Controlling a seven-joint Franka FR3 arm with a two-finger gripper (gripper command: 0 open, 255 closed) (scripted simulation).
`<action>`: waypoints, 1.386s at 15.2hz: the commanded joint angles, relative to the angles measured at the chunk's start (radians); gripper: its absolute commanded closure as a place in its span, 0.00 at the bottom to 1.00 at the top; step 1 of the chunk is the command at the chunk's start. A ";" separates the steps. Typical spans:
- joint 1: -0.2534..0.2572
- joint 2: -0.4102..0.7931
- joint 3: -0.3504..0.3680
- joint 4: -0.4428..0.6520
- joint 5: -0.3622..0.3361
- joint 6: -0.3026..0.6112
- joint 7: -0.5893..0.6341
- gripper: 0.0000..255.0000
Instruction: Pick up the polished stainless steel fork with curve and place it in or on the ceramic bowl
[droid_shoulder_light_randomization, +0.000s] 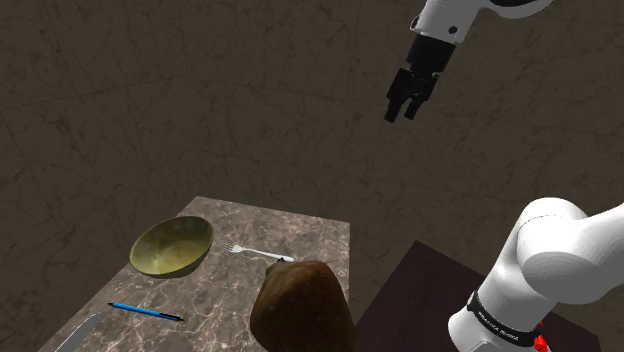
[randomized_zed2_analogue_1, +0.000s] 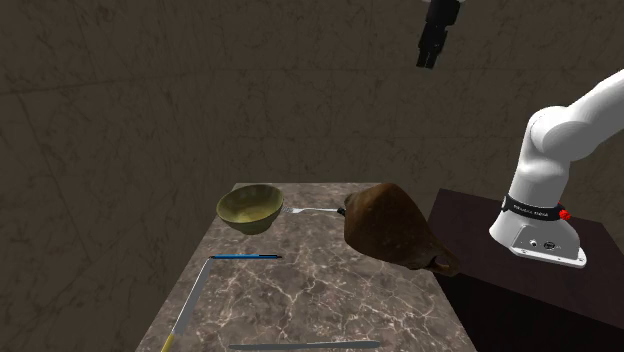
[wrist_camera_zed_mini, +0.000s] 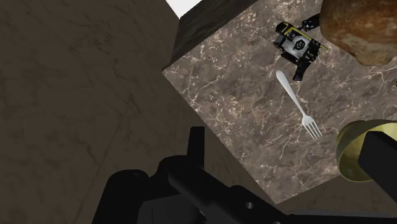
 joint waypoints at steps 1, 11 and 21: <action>0.000 0.000 0.000 0.000 0.000 0.000 0.000 0.00; 0.048 0.244 0.058 -0.071 0.020 0.296 -0.021 0.00; 0.084 0.568 0.118 -0.019 0.008 0.549 -0.029 0.00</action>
